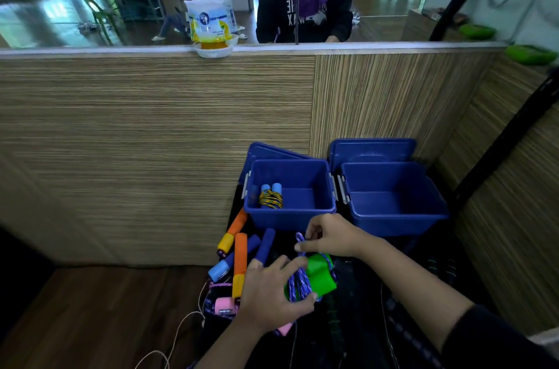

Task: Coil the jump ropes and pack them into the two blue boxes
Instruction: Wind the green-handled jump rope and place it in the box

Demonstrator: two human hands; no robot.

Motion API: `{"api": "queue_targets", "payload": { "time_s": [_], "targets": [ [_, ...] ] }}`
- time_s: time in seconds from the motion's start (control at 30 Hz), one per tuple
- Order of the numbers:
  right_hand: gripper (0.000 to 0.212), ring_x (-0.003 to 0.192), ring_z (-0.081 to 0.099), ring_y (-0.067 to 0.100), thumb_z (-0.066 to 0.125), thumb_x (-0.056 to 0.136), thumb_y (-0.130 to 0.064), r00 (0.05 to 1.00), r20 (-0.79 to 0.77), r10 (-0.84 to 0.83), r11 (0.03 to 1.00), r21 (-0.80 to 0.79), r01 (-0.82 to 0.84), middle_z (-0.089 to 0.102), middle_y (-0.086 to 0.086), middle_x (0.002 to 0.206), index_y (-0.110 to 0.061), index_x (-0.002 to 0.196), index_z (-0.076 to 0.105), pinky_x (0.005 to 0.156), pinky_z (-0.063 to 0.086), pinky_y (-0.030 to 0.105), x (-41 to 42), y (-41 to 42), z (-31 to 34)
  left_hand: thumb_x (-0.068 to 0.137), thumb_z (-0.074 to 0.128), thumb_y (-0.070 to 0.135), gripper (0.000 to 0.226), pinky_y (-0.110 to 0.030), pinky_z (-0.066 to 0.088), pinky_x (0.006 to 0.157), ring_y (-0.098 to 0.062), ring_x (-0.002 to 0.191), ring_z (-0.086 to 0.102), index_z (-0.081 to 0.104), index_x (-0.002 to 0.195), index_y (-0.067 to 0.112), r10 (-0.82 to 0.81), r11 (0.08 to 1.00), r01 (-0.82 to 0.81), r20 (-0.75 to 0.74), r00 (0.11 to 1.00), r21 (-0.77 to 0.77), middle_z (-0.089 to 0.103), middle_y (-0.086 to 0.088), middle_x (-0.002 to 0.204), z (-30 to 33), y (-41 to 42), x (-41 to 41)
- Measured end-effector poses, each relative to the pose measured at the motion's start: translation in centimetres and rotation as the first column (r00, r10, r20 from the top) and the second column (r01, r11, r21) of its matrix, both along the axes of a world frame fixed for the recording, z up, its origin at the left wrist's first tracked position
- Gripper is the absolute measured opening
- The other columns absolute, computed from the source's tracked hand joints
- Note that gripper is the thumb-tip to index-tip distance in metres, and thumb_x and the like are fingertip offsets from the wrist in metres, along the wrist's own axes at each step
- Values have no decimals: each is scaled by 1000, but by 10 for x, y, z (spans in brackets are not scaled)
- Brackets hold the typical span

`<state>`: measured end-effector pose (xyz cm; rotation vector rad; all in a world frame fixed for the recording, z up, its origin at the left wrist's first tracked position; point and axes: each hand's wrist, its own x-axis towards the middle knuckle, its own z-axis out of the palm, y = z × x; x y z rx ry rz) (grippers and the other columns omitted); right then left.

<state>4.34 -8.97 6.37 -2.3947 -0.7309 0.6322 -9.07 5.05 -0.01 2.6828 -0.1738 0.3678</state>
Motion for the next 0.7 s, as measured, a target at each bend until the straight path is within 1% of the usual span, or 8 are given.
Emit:
{"api": "queue_targets", "payload": {
  "time_s": [0.07, 0.17, 0.2, 0.27, 0.4, 0.53, 0.63, 0.7],
  "targets": [
    [29, 67, 57, 6, 80, 71, -32, 999, -31, 39, 999, 2, -39, 69, 3, 79, -10, 85, 69, 67, 48, 25, 0, -3, 4, 64, 60, 67, 53, -26, 31, 64, -5, 64, 49, 54, 109, 40, -10, 1000, 10, -7, 1000, -1, 58, 17, 84, 0, 0, 0],
    [7, 61, 58, -5, 70, 79, -11, 989, 9, 147, 989, -2, -147, 73, 5, 81, -7, 82, 75, 65, 48, 14, 3, -9, 9, 65, 61, 63, 52, -27, 29, 65, -6, 62, 47, 53, 110, 40, -35, 999, 35, -31, 999, -21, 55, 16, 84, 0, -1, -3],
    [8, 59, 57, -7, 66, 81, -7, 989, 10, 149, 989, 10, -149, 72, 4, 78, -7, 81, 74, 62, 46, 10, 4, -10, 10, 65, 61, 61, 51, -27, 28, 65, -7, 62, 45, 52, 110, 40, -38, 999, 37, -30, 999, -32, 54, 16, 84, -1, -2, -4],
    [14, 53, 57, -6, 60, 86, -3, 995, -16, 98, 993, 64, -97, 67, 4, 71, -10, 78, 69, 58, 45, 11, 7, -14, 10, 65, 61, 56, 49, -28, 28, 66, -10, 61, 44, 49, 110, 39, -31, 997, 28, -32, 999, -76, 54, 16, 87, -1, -1, -5],
    [17, 57, 59, 7, 56, 92, -4, 993, -119, -11, 978, 204, 35, 62, 1, 68, -12, 77, 60, 52, 50, 20, 11, -22, -4, 65, 59, 51, 50, -30, 33, 66, -8, 65, 45, 43, 111, 40, -25, 991, 20, -35, 999, -135, 54, 17, 93, 0, 7, -5],
    [22, 54, 53, 14, 54, 93, -7, 989, -99, -108, 965, 227, 128, 58, -3, 63, -18, 74, 55, 50, 46, 22, 10, -18, -15, 68, 57, 50, 57, -31, 38, 64, -5, 67, 49, 41, 122, 42, 2, 984, -10, -45, 999, -175, 56, 17, 94, 0, 7, -4],
    [21, 54, 49, 8, 52, 91, -7, 984, -11, -176, 955, 241, 174, 54, -4, 66, -19, 75, 53, 55, 41, 18, 13, -17, -13, 71, 54, 50, 67, -30, 38, 61, 3, 57, 41, 34, 136, 48, 40, 976, -52, -61, 997, -211, 49, 16, 75, 0, 9, -5],
    [20, 58, 50, 7, 54, 91, -9, 984, 5, -178, 952, 254, 171, 55, -5, 69, -21, 75, 55, 57, 40, 16, 14, -18, -14, 72, 53, 49, 71, -27, 34, 57, 6, 54, 37, 33, 139, 48, 29, 976, -37, -44, 999, -216, 45, 15, 70, 5, 9, -5]
  ]
}}
